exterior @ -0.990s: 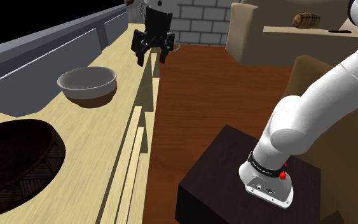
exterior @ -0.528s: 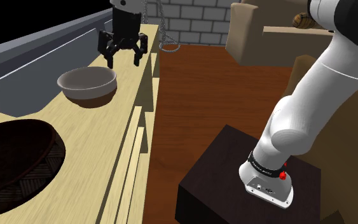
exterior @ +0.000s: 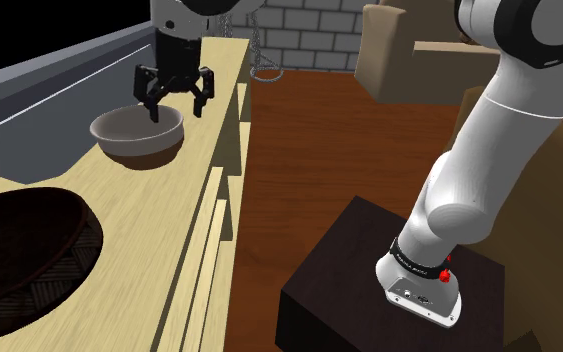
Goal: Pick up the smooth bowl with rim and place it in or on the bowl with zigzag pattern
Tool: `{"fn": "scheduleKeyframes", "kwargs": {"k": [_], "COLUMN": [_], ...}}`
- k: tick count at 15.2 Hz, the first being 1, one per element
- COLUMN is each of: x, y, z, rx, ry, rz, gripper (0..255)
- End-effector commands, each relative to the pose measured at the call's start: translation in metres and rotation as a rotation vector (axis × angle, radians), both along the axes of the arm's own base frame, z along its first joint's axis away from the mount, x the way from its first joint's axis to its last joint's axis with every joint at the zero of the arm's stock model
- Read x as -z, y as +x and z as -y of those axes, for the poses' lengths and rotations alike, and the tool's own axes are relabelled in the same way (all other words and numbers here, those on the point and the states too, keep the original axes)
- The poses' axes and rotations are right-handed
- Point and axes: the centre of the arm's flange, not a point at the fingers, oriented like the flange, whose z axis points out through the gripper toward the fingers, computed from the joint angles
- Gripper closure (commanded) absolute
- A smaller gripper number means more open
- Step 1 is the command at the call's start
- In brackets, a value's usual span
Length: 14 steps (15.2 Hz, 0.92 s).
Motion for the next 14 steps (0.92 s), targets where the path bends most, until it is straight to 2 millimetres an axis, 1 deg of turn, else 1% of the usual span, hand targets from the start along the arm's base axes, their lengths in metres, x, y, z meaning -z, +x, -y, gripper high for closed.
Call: {"fn": "scheduleKeyframes", "kwargs": {"k": [1, 2, 9, 10, 14], "x": [0.0111, 0.0141, 0.0141, 0.0141, 0.0141], "y": [0.0013, 0.0017, 0.0017, 0.0017, 0.0017], "z": [-0.0031, -0.0035, -0.0036, -0.0036, -0.0036], "rx": [0.0, 0.0, 0.0, 0.0, 0.0], "ry": [0.0, 0.0, 0.0, 0.0, 0.0], "rz": [0.0, 0.0, 0.0, 0.0, 0.0], "gripper": [0, 0, 0, 255, 255]}}
